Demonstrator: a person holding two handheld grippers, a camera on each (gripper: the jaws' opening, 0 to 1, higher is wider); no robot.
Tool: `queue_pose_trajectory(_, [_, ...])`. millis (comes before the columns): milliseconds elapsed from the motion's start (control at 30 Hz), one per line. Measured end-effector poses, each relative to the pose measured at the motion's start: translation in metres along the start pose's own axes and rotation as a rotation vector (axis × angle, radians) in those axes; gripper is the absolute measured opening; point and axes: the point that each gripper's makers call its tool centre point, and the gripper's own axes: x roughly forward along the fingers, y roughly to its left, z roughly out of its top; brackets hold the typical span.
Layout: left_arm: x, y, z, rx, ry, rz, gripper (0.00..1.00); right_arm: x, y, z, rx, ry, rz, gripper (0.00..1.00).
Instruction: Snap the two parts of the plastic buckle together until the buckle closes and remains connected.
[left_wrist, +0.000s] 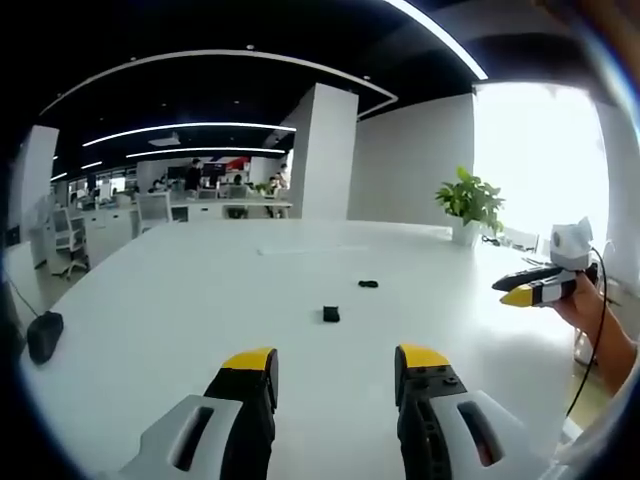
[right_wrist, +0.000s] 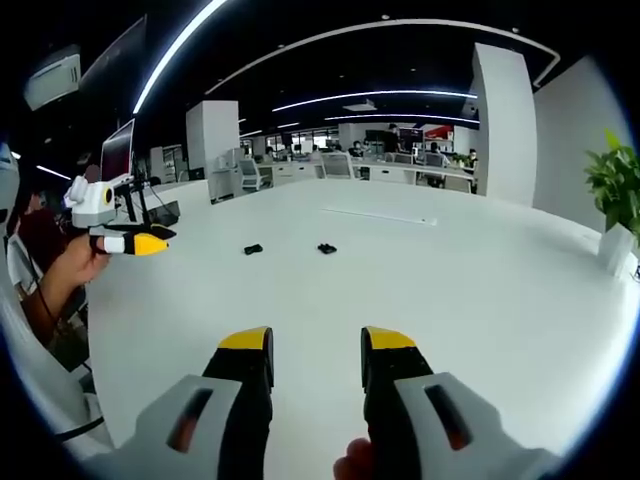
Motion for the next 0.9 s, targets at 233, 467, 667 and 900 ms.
queue_pose_trajectory(233, [0.006,-0.002,0.005,0.017,-0.001,-0.007,0.47,0.003,-0.005,0.003,-0.009,-0.002,0.002,0.35])
queue_pose_trajectory(467, [0.009,-0.001,0.005,0.020,0.002,-0.008,0.47,0.005,-0.008,0.004,-0.004,-0.007,0.005,0.35])
queue_pose_trajectory(667, [0.012,0.001,0.006,0.022,0.002,-0.009,0.47,0.009,-0.010,0.007,-0.006,-0.011,0.011,0.35])
queue_pose_trajectory(900, [0.018,0.001,0.007,0.029,0.008,-0.019,0.46,0.017,-0.010,0.010,-0.005,-0.009,0.039,0.34])
